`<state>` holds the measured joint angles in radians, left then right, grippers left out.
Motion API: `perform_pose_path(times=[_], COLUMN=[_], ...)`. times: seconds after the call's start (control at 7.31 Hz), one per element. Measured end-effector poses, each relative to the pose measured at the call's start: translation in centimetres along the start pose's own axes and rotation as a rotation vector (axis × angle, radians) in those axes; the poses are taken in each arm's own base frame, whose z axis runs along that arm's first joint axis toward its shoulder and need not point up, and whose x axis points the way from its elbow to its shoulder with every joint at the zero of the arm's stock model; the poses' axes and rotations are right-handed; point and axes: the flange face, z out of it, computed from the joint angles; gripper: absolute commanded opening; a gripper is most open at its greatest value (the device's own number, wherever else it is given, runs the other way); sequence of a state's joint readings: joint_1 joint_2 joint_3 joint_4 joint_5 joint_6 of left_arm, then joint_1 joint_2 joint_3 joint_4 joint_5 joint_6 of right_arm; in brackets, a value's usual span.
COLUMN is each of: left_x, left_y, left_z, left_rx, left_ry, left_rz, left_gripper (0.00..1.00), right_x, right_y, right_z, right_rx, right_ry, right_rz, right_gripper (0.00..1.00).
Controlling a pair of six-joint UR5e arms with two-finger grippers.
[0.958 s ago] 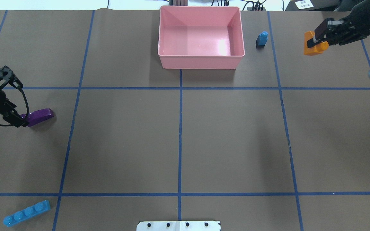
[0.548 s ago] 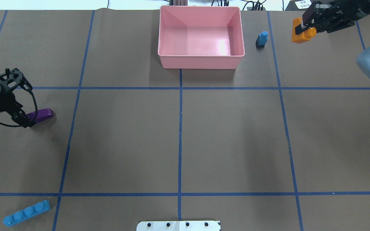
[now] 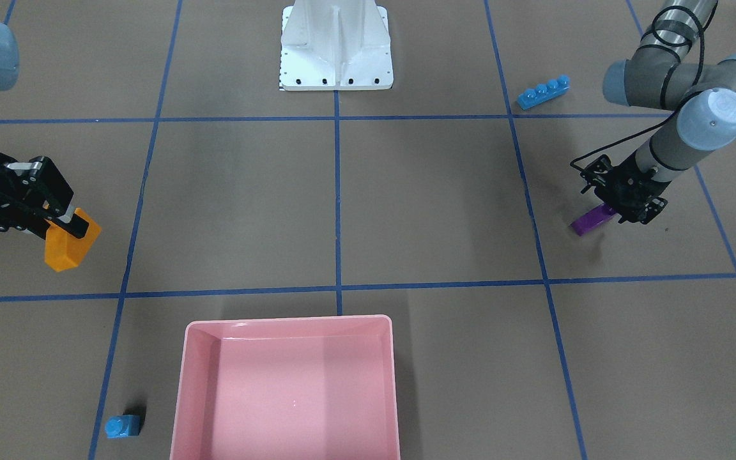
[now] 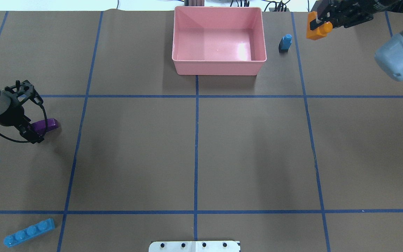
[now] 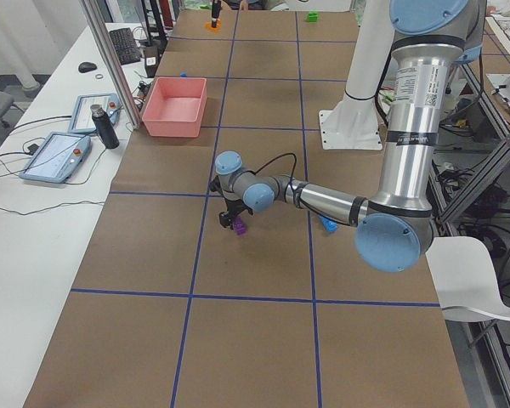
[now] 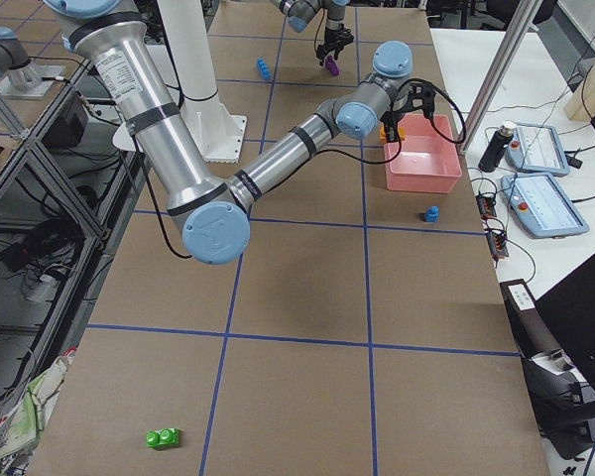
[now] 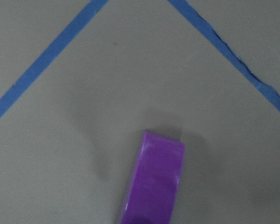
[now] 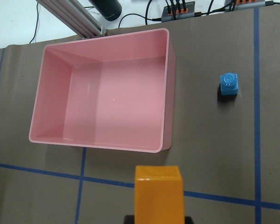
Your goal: Put all blocks into box
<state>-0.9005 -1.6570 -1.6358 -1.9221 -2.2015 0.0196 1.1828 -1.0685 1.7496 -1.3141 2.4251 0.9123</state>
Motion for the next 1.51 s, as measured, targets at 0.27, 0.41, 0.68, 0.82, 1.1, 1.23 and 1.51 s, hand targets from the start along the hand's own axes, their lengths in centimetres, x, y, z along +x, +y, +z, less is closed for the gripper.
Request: perform_pose_path(times=[0.27, 0.41, 0.68, 0.82, 1.1, 1.23, 1.51], left_x=[-0.3, -0.4, -0.4, -0.1, 1.4, 2.4, 3.7], left_y=[-0.6, -0.8, -1.1, -1.3, -2.0, -2.8, -4.7], left_z=[0.8, 1.1, 0.9, 0.5, -1.8, -3.8, -8.0], left_rx=[-0.011, -0.014, -0.009, -0.001, 0.014, 0.005, -0.006], left_ry=[0.002, 0.002, -0.009, -0.01, 0.004, 0.017, 0.021], left_rz=[-0.002, -0.001, 0.007, 0.012, 0.008, -0.01, -0.05], left_gripper=[0.45, 0.11, 0.0, 0.0, 0.0, 0.0, 0.0], right_x=[-2.2, -2.9, -4.4, -5.2, -7.3, -9.0, -12.7], right_y=[-1.2, -1.7, -3.0, -3.5, -4.4, -5.1, -7.3], right_z=[0.6, 0.8, 1.5, 2.0, 3.8, 5.7, 10.5], right_rx=[-0.002, -0.003, -0.006, -0.008, -0.005, -0.007, -0.006], right_ry=[-0.01, -0.013, -0.015, -0.015, -0.003, 0.011, 0.066], right_rz=[0.006, 0.007, 0.009, 0.011, 0.006, -0.002, -0.006], right_gripper=[0.0, 0.0, 0.0, 0.0, 0.0, 0.0, 0.0])
